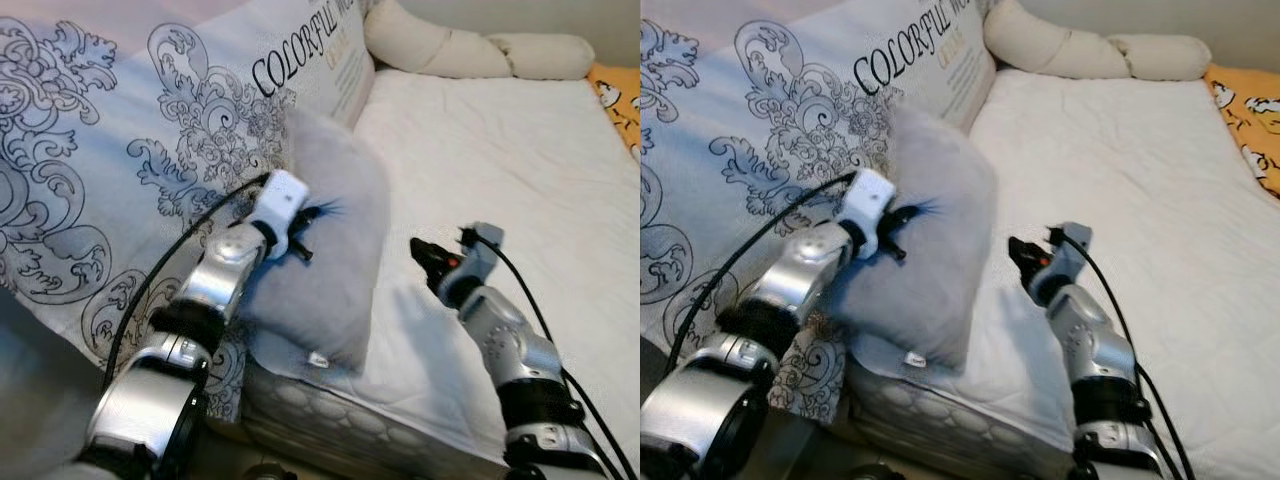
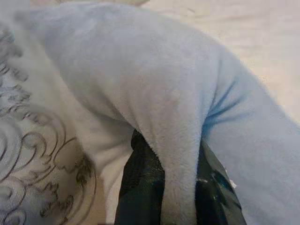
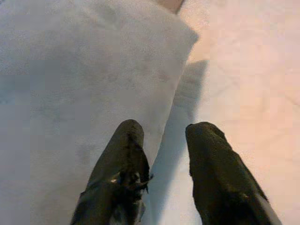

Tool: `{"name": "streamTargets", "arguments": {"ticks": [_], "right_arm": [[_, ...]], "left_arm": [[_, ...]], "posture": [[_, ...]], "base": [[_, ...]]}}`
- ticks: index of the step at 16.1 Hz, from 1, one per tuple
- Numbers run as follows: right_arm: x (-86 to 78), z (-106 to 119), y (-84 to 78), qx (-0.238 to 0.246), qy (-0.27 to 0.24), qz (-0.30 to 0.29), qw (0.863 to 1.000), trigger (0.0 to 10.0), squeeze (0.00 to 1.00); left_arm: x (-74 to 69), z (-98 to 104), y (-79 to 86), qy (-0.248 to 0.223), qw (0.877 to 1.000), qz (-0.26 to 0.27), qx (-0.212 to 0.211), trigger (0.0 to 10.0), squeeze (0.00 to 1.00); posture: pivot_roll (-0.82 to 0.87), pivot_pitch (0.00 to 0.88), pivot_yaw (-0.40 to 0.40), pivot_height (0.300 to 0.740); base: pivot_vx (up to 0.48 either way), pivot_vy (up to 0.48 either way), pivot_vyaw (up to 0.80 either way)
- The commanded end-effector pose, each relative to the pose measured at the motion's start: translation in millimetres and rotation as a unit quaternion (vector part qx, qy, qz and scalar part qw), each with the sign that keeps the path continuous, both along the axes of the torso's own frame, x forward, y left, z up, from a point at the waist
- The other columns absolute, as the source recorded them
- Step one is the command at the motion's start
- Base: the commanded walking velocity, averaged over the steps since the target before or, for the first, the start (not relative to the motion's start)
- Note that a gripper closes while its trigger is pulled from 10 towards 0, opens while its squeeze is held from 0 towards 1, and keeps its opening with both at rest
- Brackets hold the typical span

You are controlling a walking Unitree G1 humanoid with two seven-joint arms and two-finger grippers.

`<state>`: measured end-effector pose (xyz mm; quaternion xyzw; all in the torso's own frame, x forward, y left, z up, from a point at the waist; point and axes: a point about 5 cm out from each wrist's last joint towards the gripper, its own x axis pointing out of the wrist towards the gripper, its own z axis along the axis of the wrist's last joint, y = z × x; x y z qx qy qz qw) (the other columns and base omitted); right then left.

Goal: Clean up the room

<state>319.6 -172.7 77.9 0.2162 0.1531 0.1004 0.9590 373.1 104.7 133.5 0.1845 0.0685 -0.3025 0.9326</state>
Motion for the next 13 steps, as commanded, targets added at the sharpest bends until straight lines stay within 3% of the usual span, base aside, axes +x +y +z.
{"name": "streamTargets", "arguments": {"ticks": [1, 2, 4, 5, 6, 7, 13], "right_arm": [[-1.1, 5, 1.6, -0.004, -0.015, 0.029, 0.999, 10.0, 1.00], [-3.2, 8, 2.9, -0.005, -0.027, 0.054, 0.998, 10.0, 1.00], [-18.5, 22, 6.7, -0.021, -0.080, 0.173, 0.981, 10.0, 1.00], [-22.0, 25, 4.4, -0.021, -0.086, 0.190, 0.978, 10.0, 1.00], [-23.9, 28, 2.7, -0.020, -0.089, 0.199, 0.976, 10.0, 0.40], [-31.9, 37, -1.4, -0.026, -0.103, 0.239, 0.965, 10.0, 0.00], [-60.9, 47, -3.5, -0.072, -0.091, 0.353, 0.928, 10.0, 0.00]], "left_arm": [[5.0, 11, -3.4, -0.029, 0.999, -0.024, 0.028, 10.0, 0.00], [5.8, 11, -4.5, -0.032, 0.998, -0.032, 0.037, 10.0, 0.00], [13.0, 15, 1.4, -0.028, 0.995, -0.044, 0.090, 10.0, 0.00], [16.3, 17, 6.6, -0.026, 0.994, -0.035, 0.104, 10.0, 0.00], [18.1, 19, 10.3, -0.027, 0.993, -0.030, 0.114, 10.0, 0.00], [23.0, 25, 23.7, -0.028, 0.988, -0.017, 0.151, 10.0, 0.00], [27.8, 35, 44.4, -0.034, 0.972, -0.019, 0.232, 10.0, 0.00]], "posture": [[0.02, 0.000, 0.088, 0.740], [0.01, 0.000, 0.091, 0.740], [-0.02, 0.000, 0.109, 0.740], [-0.03, 0.000, 0.113, 0.740], [-0.03, 0.000, 0.115, 0.740], [-0.05, 0.000, 0.123, 0.740], [-0.10, 0.000, 0.134, 0.740]], "base": [[0.000, 0.000, 0.00], [0.000, 0.000, 0.00], [0.000, 0.000, 0.00], [0.000, 0.000, 0.00], [0.000, 0.000, 0.00], [0.000, 0.000, 0.00], [0.000, 0.000, 0.00]]}}
